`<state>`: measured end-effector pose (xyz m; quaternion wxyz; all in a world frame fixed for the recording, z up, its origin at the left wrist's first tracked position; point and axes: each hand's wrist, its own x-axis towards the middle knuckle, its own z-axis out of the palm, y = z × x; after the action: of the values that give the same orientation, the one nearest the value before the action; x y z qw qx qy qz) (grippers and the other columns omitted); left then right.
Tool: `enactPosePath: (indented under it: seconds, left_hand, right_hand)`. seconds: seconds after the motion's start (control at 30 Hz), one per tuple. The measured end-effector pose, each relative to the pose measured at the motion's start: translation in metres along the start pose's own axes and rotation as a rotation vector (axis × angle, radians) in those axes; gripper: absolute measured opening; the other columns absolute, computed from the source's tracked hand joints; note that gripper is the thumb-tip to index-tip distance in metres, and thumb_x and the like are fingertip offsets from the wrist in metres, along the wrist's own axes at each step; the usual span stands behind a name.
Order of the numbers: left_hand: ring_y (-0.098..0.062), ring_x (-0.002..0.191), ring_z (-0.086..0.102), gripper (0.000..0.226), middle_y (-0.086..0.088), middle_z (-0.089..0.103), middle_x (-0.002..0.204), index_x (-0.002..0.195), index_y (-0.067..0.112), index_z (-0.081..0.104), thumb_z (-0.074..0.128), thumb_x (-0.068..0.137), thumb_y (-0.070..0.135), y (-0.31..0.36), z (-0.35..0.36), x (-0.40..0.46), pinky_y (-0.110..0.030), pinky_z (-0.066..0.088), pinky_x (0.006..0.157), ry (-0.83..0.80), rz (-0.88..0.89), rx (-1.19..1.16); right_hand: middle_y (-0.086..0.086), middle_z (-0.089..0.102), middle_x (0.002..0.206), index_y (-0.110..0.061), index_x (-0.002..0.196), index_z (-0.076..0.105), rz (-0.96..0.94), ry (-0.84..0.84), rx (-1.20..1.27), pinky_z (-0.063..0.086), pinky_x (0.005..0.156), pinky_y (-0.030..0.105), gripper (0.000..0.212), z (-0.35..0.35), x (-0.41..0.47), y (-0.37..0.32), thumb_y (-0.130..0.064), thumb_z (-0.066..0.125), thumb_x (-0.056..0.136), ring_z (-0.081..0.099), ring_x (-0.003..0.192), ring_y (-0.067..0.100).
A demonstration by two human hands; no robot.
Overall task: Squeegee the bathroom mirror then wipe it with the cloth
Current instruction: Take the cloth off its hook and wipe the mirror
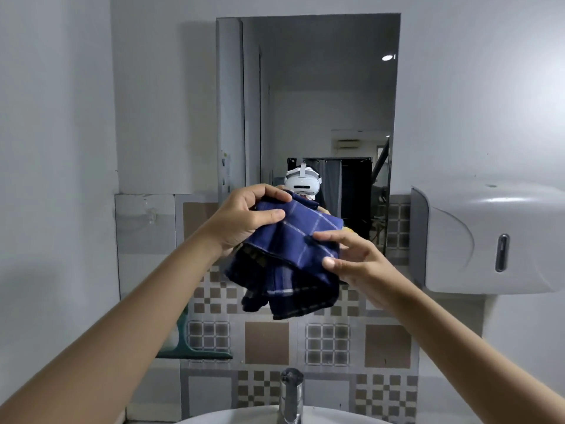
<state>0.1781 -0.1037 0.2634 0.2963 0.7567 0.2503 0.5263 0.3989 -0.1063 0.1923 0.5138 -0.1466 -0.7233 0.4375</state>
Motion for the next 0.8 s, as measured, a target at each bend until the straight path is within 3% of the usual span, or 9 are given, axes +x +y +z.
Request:
enactPosePath:
  seconds: [0.1, 0.17, 0.27, 0.33, 0.4, 0.5, 0.57, 0.67, 0.8]
  left_hand:
    - [-0.008, 0.087, 0.063, 0.023, 0.001, 0.066, 0.096, 0.092, 0.015, 0.064, 0.058, 0.086, -0.006, 0.004, 0.008, 0.018, -0.018, 0.053, 0.076, -0.048, -0.034, -0.031]
    - [-0.013, 0.09, 0.063, 0.021, -0.003, 0.067, 0.098, 0.092, 0.016, 0.065, 0.059, 0.085, -0.004, 0.002, 0.015, 0.031, -0.022, 0.053, 0.078, -0.032, -0.038, -0.02]
    - [-0.018, 0.095, 0.063, 0.018, -0.013, 0.067, 0.108, 0.098, 0.019, 0.067, 0.061, 0.087, 0.006, 0.001, 0.027, 0.055, -0.028, 0.054, 0.083, 0.015, -0.053, 0.037]
    - [-0.012, 0.101, 0.061, 0.02, -0.006, 0.064, 0.114, 0.108, 0.025, 0.063, 0.062, 0.088, 0.02, 0.005, 0.033, 0.07, -0.023, 0.053, 0.082, 0.028, -0.05, 0.188]
    - [-0.01, 0.109, 0.054, 0.036, 0.004, 0.056, 0.12, 0.12, 0.025, 0.056, 0.061, 0.086, 0.035, 0.009, 0.03, 0.083, -0.021, 0.047, 0.083, 0.066, -0.028, 0.393]
    - [-0.016, 0.121, 0.045, 0.063, -0.002, 0.041, 0.141, 0.139, 0.018, 0.038, 0.061, 0.084, 0.038, 0.008, 0.009, 0.1, -0.023, 0.038, 0.086, 0.148, -0.006, 0.631]
    - [-0.024, 0.132, 0.037, 0.072, -0.007, 0.03, 0.15, 0.144, 0.018, 0.029, 0.064, 0.084, 0.036, 0.001, -0.014, 0.11, -0.029, 0.036, 0.095, 0.221, -0.008, 0.801]
    - [-0.033, 0.141, 0.02, 0.093, -0.012, 0.018, 0.154, 0.148, 0.017, 0.02, 0.073, 0.075, 0.041, -0.013, -0.058, 0.124, -0.046, 0.025, 0.113, 0.323, -0.031, 1.032]
    - [-0.039, 0.141, 0.013, 0.125, -0.009, -0.003, 0.159, 0.15, 0.017, 0.0, 0.081, 0.06, 0.051, -0.034, -0.112, 0.138, -0.052, 0.026, 0.112, 0.271, -0.104, 1.275]
  right_hand:
    - [0.006, 0.066, 0.114, -0.02, 0.099, 0.074, -0.058, 0.114, 0.02, 0.056, 0.079, 0.03, 0.042, -0.003, 0.001, -0.006, -0.023, 0.09, 0.06, 0.065, 0.103, 0.021]
    - [0.011, 0.067, 0.111, -0.017, 0.097, 0.073, -0.09, 0.248, 0.044, 0.057, 0.072, 0.028, 0.042, -0.008, 0.006, -0.016, -0.011, 0.087, 0.058, 0.067, 0.095, 0.021]
    - [0.009, 0.067, 0.113, -0.018, 0.107, 0.069, -0.169, 0.377, 0.056, 0.058, 0.072, 0.028, 0.041, -0.024, 0.023, -0.04, -0.016, 0.079, 0.067, 0.067, 0.095, 0.023]
    - [0.004, 0.062, 0.12, -0.025, 0.115, 0.064, -0.267, 0.447, -0.109, 0.056, 0.08, 0.028, 0.035, -0.039, 0.042, -0.057, -0.02, 0.07, 0.081, 0.062, 0.105, 0.021]
    - [-0.005, 0.059, 0.118, -0.029, 0.122, 0.057, -0.404, 0.532, -0.372, 0.051, 0.086, 0.022, 0.039, -0.055, 0.063, -0.076, -0.026, 0.061, 0.083, 0.059, 0.107, 0.012]
    - [-0.009, 0.056, 0.117, -0.026, 0.136, 0.042, -0.589, 0.614, -0.689, 0.048, 0.088, 0.016, 0.052, -0.079, 0.098, -0.107, -0.029, 0.056, 0.087, 0.057, 0.103, 0.001]
    - [-0.001, 0.052, 0.127, -0.024, 0.143, 0.034, -0.674, 0.653, -0.887, 0.05, 0.09, 0.023, 0.062, -0.098, 0.123, -0.126, -0.03, 0.058, 0.086, 0.056, 0.107, 0.01]
    - [0.005, 0.042, 0.139, -0.028, 0.148, 0.024, -0.699, 0.717, -1.173, 0.049, 0.095, 0.045, 0.074, -0.127, 0.164, -0.154, -0.038, 0.059, 0.083, 0.053, 0.116, 0.025]
    - [0.012, 0.038, 0.141, -0.036, 0.149, 0.014, -0.617, 0.826, -1.406, 0.043, 0.093, 0.063, 0.08, -0.156, 0.219, -0.182, -0.046, 0.055, 0.081, 0.047, 0.119, 0.04]
